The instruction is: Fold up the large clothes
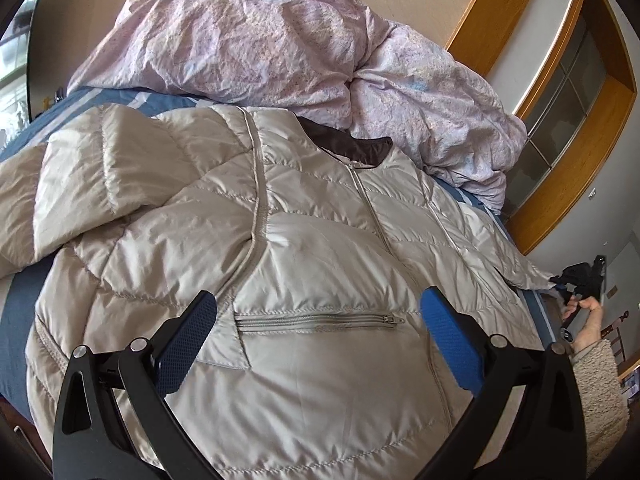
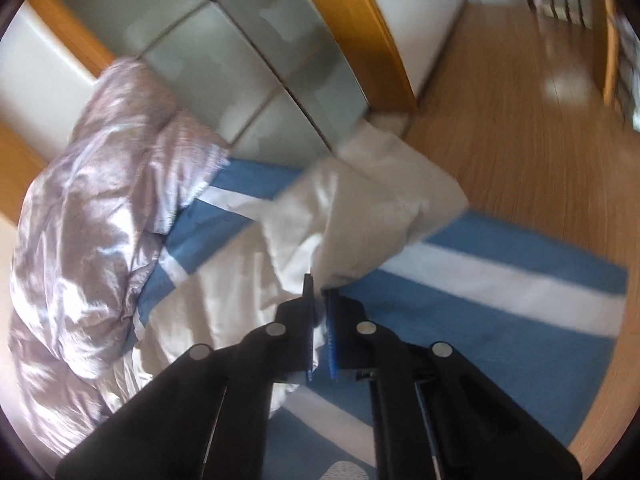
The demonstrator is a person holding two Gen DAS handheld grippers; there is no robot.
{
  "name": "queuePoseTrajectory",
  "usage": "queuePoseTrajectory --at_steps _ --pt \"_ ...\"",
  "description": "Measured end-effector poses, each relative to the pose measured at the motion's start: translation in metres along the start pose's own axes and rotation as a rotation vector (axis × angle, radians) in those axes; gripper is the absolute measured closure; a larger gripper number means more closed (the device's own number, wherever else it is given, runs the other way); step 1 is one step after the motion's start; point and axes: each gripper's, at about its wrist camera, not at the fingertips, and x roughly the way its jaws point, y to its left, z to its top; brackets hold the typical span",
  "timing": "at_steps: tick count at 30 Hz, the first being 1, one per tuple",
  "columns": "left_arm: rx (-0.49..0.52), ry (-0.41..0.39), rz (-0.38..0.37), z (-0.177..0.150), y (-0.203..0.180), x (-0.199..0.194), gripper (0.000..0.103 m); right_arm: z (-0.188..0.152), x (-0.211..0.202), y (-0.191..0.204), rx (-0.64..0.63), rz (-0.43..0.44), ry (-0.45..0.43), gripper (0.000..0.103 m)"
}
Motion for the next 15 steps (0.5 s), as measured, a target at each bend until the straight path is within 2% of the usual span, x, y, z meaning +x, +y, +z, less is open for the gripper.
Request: queuePoseTrajectory --at_steps 3,6,10,13,15 --pt "0.029 -0.034 0.06 0.0 0.001 -0.005 0.001 -0.005 -0.031 0.049 -0.171 0.026 -0.101 0.097" --pt "0.015 -0.047 0.076 0.001 0.008 -0.008 0.001 -0.027 -0.062 0.103 -0.335 0.118 -0.152 0.097" --pt "-0.028 -0.06 0.082 0.002 0.022 -0.014 0.001 -0.08 -0.1 0.171 -0.551 0.31 -0.138 0.097" --pt "-0.054 -0.071 0.089 0.002 0.031 -0.021 0.001 -0.123 -0.117 0.211 -0.688 0.422 -0.106 0.097" --pt "-0.07 -0.075 0.09 0.002 0.036 -0.025 0.001 -0.148 -0.12 0.23 -0.737 0.468 -0.056 0.097"
